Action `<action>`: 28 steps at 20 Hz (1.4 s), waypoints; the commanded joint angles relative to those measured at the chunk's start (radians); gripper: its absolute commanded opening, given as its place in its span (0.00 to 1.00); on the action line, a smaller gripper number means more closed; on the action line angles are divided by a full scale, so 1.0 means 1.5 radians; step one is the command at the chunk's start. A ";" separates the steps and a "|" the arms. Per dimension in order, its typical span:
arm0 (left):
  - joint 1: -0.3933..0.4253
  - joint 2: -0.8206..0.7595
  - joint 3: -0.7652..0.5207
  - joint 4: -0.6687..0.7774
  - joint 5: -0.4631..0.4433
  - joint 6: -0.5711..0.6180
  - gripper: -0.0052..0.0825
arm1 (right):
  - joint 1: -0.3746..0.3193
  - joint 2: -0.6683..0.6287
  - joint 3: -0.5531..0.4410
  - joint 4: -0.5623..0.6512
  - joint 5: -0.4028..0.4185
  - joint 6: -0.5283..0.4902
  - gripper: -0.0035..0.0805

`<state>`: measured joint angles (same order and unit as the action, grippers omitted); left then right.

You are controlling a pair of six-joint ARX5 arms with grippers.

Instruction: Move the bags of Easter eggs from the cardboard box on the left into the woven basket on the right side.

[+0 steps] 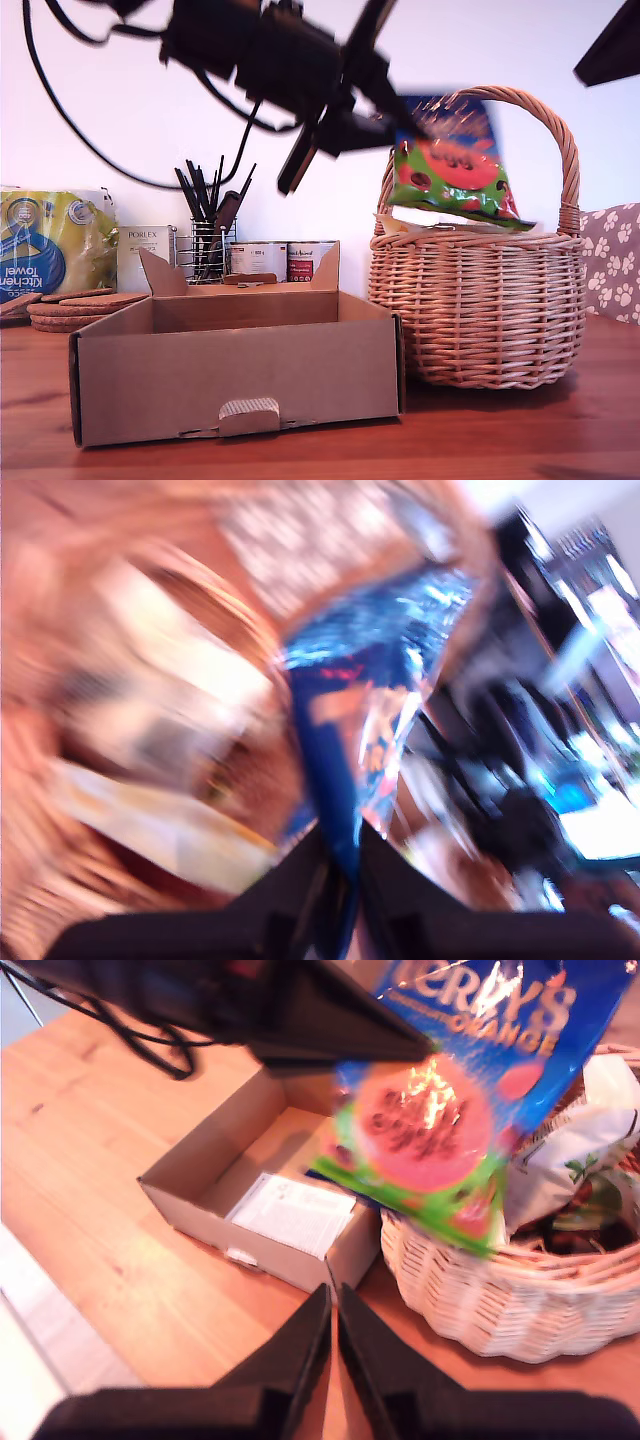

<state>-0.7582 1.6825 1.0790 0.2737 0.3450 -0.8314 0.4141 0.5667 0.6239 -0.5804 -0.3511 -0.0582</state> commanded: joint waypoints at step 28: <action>-0.031 0.108 0.221 -0.280 -0.035 0.333 0.37 | 0.003 -0.002 0.020 -0.016 0.002 -0.037 0.03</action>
<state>-0.8112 1.8668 1.4025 -0.1238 0.3000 -0.3527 0.4141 0.5659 0.6491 -0.6071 -0.3492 -0.1066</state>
